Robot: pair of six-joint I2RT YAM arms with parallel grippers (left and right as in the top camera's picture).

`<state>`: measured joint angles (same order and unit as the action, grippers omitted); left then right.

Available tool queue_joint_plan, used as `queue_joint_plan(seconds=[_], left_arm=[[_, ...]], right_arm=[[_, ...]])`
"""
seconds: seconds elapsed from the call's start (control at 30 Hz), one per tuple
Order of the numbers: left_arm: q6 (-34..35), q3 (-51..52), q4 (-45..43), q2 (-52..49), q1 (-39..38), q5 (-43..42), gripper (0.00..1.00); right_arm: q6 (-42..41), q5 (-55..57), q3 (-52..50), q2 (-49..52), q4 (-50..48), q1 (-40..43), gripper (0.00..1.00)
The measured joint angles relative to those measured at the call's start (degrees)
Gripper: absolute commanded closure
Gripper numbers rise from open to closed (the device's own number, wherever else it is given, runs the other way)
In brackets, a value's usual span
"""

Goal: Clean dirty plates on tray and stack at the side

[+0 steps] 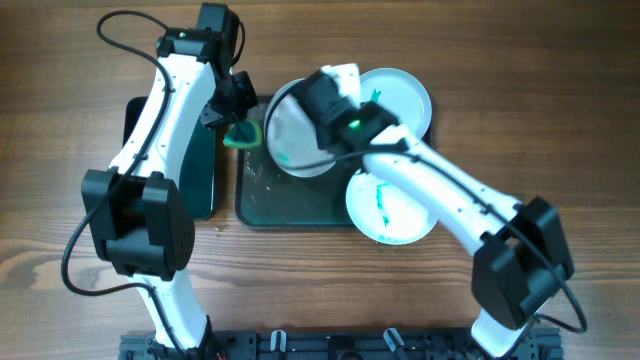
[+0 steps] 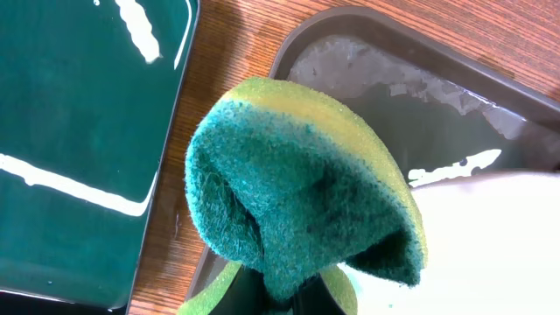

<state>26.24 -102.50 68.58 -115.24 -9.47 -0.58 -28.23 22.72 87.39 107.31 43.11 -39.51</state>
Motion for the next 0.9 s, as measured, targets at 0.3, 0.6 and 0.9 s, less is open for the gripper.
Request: queue_joint_plan(seconds=[0.3,0.6,0.9], left_arm=[[0.0,0.0,-0.5,0.0,0.0,-0.2,0.96],[0.0,0.0,-0.9,0.0,0.0,-0.9,0.96],[0.0,0.0,-1.5,0.0,0.0,-0.9,0.96]], right_arm=[[-12.5,-25.1,-11.2,6.8,-12.0,6.9,0.83],[1.8,-39.2,-11.2,6.9,-17.5,13.9,0.6],[5.8,-42.2,-10.3,12.4,-21.8,13.9,0.96]])
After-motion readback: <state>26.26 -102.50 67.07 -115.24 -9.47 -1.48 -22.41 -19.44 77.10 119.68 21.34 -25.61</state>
